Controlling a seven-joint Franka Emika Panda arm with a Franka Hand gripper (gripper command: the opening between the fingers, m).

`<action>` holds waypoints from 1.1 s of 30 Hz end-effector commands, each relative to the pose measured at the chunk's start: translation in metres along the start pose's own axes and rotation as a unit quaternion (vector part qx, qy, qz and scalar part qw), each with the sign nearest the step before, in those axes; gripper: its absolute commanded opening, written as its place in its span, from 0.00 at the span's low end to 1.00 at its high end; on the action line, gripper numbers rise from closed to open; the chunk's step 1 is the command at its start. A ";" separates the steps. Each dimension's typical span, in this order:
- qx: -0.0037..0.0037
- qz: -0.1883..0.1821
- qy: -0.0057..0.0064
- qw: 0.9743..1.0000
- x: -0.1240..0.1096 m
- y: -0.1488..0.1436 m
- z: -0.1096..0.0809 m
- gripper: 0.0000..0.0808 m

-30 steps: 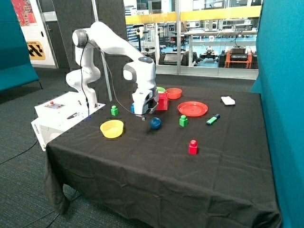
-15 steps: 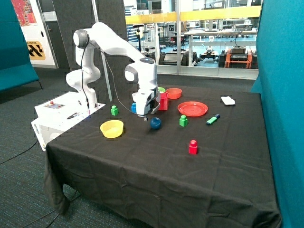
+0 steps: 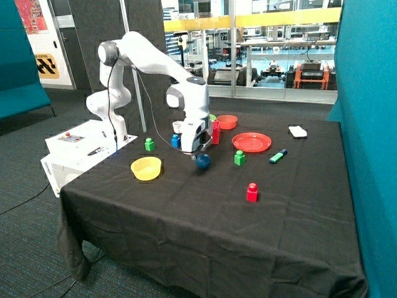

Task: Put the ball in the red pot

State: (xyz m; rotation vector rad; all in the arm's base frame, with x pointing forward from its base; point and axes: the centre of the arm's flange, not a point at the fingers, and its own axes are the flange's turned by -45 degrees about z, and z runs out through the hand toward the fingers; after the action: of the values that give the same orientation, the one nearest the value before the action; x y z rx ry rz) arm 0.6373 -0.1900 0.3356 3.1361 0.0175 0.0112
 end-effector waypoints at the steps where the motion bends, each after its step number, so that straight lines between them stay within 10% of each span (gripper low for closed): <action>1: 0.003 0.001 -0.004 1.000 0.002 0.006 0.002 0.90; 33: 0.003 -0.005 -0.004 1.000 0.002 -0.002 0.014 0.88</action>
State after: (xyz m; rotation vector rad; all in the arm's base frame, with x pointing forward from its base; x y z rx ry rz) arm 0.6383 -0.1900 0.3252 3.1450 0.0359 -0.0137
